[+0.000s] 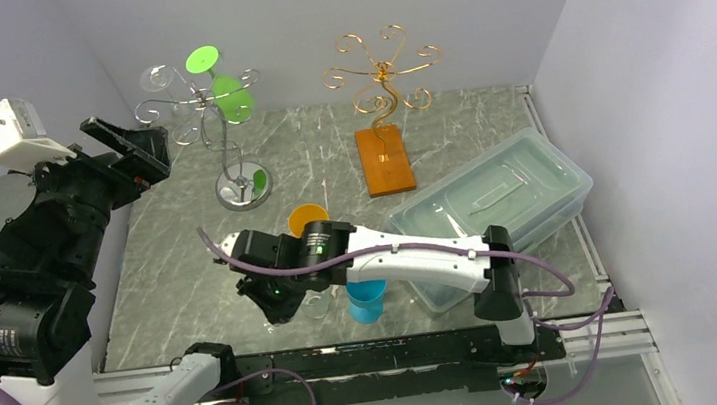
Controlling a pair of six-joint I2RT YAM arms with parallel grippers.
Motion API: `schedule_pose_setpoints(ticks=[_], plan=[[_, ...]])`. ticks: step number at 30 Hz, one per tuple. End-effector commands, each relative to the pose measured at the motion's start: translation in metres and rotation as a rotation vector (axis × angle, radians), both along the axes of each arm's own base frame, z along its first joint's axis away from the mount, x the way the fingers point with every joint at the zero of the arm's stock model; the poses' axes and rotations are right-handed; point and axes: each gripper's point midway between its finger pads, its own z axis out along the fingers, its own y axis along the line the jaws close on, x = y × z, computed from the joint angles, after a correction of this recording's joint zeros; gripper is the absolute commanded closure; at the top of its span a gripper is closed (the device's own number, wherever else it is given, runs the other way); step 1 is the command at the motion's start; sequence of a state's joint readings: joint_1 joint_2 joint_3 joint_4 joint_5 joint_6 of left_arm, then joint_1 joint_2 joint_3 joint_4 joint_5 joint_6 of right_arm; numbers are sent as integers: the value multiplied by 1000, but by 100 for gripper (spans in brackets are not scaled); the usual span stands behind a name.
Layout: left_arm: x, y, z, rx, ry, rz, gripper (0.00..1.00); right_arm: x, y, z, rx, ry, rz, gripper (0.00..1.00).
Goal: Take the wine glass off the wine glass rack
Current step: Place the wine glass at the center of the board.
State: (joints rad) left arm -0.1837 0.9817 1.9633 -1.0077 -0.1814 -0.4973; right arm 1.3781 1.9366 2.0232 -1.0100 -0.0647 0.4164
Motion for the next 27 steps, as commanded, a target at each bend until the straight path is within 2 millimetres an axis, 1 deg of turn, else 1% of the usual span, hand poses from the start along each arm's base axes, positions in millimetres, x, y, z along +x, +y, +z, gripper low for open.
schedule_pose_setpoints(ticks=[1, 8, 15, 21, 27], plan=[[3, 2, 4, 11, -22, 11, 1, 4, -2, 10, 7, -52, 14, 100], [7, 1, 0, 11, -11, 8, 0, -3, -1, -13, -55, -47, 40, 100], [8, 1, -3, 10, -5, 9, 0, -6, 0, -32, -102, -45, 57, 100], [8, 1, -6, 11, 1, 11, 1, -4, 1, -42, -129, -54, 55, 100], [10, 1, -10, 15, 10, 13, 1, -2, 0, -48, -153, -60, 51, 100]])
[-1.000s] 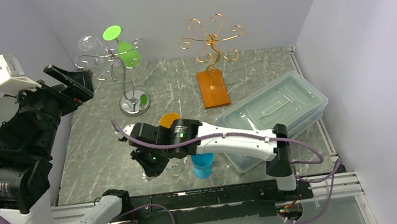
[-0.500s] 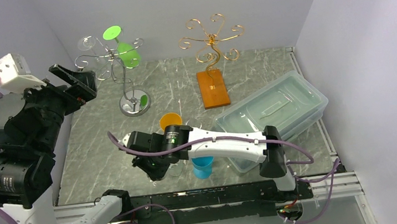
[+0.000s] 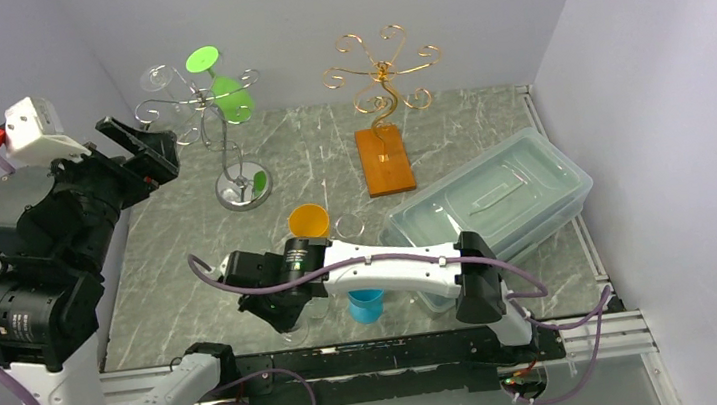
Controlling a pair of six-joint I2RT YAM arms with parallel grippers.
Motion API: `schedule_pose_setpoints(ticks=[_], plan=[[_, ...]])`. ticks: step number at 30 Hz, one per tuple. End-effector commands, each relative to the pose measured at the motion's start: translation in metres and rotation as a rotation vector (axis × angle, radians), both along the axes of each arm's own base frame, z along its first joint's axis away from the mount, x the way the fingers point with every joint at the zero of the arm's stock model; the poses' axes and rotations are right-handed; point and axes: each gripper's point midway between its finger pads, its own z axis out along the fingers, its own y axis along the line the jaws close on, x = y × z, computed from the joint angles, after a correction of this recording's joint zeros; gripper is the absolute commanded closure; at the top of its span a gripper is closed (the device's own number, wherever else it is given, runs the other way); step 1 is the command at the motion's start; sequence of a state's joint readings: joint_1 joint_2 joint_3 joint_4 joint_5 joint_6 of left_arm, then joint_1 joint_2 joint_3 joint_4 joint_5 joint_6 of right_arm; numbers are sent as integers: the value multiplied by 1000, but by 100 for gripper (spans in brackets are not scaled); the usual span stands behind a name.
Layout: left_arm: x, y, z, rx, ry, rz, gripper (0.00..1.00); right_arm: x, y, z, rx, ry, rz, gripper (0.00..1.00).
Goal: Take the wine glass off the wine glass rack
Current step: Place the wine glass at the center of the board.
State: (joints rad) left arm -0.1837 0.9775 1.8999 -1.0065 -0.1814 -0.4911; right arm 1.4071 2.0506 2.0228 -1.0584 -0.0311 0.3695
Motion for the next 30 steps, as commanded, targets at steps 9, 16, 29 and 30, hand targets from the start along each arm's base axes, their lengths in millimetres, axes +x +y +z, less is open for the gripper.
schedule_pose_setpoints(ticks=[9, 16, 29, 30], plan=[[3, 2, 7, 3, -41, 9, 1, 8, 5, 9, 16, -54, -6, 86], [5, 3, 3, 8, -32, 16, 1, 13, 10, 21, 47, -79, -19, 66], [9, 5, 0, 22, -18, 34, 1, 15, 17, 50, 131, -90, -43, 36], [10, 6, 0, 23, -17, 36, 1, 15, 16, 53, 142, -91, -47, 34]])
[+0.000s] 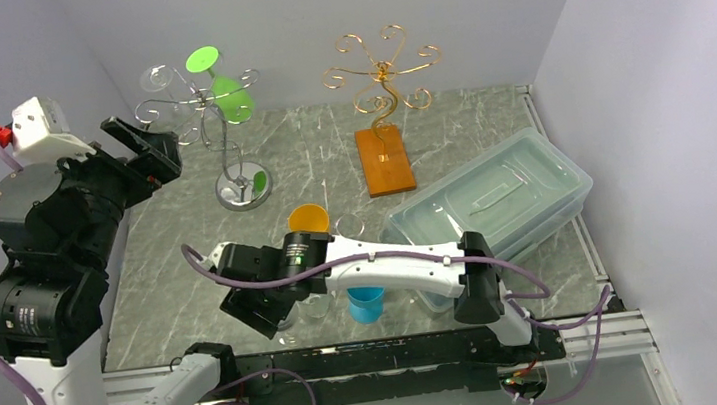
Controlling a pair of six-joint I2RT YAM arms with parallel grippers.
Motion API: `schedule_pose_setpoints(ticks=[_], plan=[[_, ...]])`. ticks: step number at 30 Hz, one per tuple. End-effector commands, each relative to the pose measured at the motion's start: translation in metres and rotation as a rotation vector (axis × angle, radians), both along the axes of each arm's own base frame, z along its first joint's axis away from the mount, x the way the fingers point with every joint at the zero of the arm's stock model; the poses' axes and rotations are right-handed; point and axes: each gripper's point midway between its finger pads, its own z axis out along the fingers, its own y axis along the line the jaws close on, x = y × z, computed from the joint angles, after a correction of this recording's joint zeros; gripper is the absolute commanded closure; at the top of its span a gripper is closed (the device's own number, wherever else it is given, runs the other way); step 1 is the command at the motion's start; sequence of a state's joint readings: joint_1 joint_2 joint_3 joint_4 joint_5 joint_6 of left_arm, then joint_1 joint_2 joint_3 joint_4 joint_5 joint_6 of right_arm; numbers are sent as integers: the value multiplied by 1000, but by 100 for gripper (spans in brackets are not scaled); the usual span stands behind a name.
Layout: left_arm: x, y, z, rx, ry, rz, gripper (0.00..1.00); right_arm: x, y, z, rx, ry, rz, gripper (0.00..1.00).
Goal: Take the wine glass off the wine glass rack
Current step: Place the wine glass at the center of the board, then pick up the wine glass from the wine rack.
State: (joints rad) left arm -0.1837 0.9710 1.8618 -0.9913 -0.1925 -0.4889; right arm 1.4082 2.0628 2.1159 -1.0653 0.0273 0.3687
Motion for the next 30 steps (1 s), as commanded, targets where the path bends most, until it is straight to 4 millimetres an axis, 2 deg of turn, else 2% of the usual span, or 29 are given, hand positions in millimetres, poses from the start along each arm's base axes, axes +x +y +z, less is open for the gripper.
schedule_pose_setpoints(ticks=[1, 7, 13, 14, 21, 25, 29, 30], plan=[[6, 5, 8, 17, -33, 27, 1, 3, 2, 32, 86, -30, -21, 32], [16, 12, 9, 38, -24, 72, 1, 2, -4, 73, 201, -43, -32, 18], [41, 27, 10, 84, -2, 174, 1, 19, -22, 124, 339, -110, -91, 6], [50, 29, 8, 96, 9, 191, 1, 24, -26, 128, 354, -114, -106, 1], [112, 37, 2, 177, 78, 279, 1, 68, -72, 155, 466, -111, -235, 0], [148, 49, 2, 177, 107, 312, 1, 83, -97, 161, 498, -119, -294, 0], [182, 66, -5, 162, 133, 318, 1, 92, -120, 164, 521, -134, -354, 0], [194, 68, -13, 164, 152, 312, 1, 92, -126, 163, 523, -136, -366, 0]])
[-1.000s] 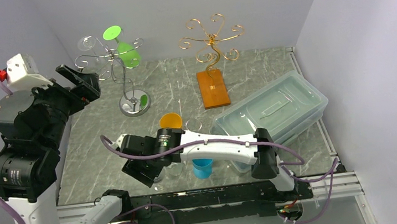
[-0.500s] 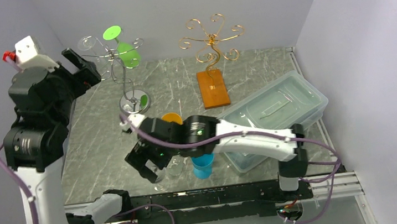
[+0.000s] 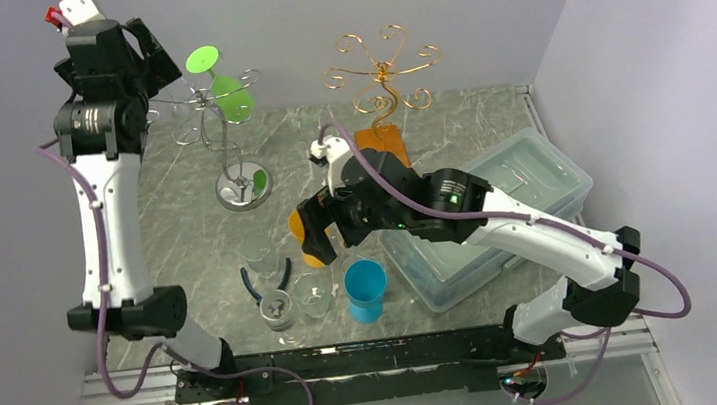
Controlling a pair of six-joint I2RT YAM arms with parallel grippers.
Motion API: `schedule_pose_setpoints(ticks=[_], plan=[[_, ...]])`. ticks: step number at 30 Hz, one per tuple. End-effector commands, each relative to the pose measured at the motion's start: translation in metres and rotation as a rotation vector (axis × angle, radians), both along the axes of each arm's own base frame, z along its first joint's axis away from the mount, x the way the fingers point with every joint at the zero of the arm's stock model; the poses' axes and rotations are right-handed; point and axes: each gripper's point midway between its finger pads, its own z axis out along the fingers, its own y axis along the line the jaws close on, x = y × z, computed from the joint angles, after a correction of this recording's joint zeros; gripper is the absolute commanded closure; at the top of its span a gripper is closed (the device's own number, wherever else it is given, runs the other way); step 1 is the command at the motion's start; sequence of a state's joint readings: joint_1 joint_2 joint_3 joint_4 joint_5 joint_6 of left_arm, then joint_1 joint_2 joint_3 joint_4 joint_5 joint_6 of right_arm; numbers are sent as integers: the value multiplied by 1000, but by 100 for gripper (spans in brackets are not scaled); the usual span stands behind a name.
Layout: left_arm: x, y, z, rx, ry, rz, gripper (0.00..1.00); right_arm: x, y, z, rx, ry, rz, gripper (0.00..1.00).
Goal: Take the wine glass off the wine glass rack
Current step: Pick up the wine glass from the wine rack.
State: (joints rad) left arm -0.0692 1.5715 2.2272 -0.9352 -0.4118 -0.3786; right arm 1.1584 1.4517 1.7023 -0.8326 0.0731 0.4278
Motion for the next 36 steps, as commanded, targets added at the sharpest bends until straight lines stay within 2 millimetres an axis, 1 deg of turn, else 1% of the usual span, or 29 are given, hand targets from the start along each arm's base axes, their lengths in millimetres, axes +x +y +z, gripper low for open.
schedule_pose_setpoints(ticks=[1, 2, 3, 7, 10, 14, 19, 25, 36], plan=[[22, 15, 12, -4, -31, 0, 1, 6, -19, 28, 116, -33, -60, 0], [28, 16, 9, -4, -23, -10, 1, 7, -24, 29, 125, -35, -72, 0], [33, 24, 7, -5, -20, 0, 1, 8, -29, 30, 131, -36, -83, 0], [53, 35, -8, -20, -2, -9, 1, 8, -43, 35, 152, -46, -112, 0], [66, 39, -20, -36, 11, -27, 1, 8, -52, 39, 159, -55, -127, 0], [81, 37, -31, -44, 29, -61, 1, 7, -59, 42, 170, -63, -139, 0], [97, 42, -50, -52, 70, -55, 1, 6, -62, 43, 182, -67, -141, 0], [112, 45, -65, -53, 89, -59, 1, 6, -64, 44, 184, -70, -143, 0], [132, 42, -79, -71, 94, -91, 1, 7, -64, 42, 183, -70, -148, 0]])
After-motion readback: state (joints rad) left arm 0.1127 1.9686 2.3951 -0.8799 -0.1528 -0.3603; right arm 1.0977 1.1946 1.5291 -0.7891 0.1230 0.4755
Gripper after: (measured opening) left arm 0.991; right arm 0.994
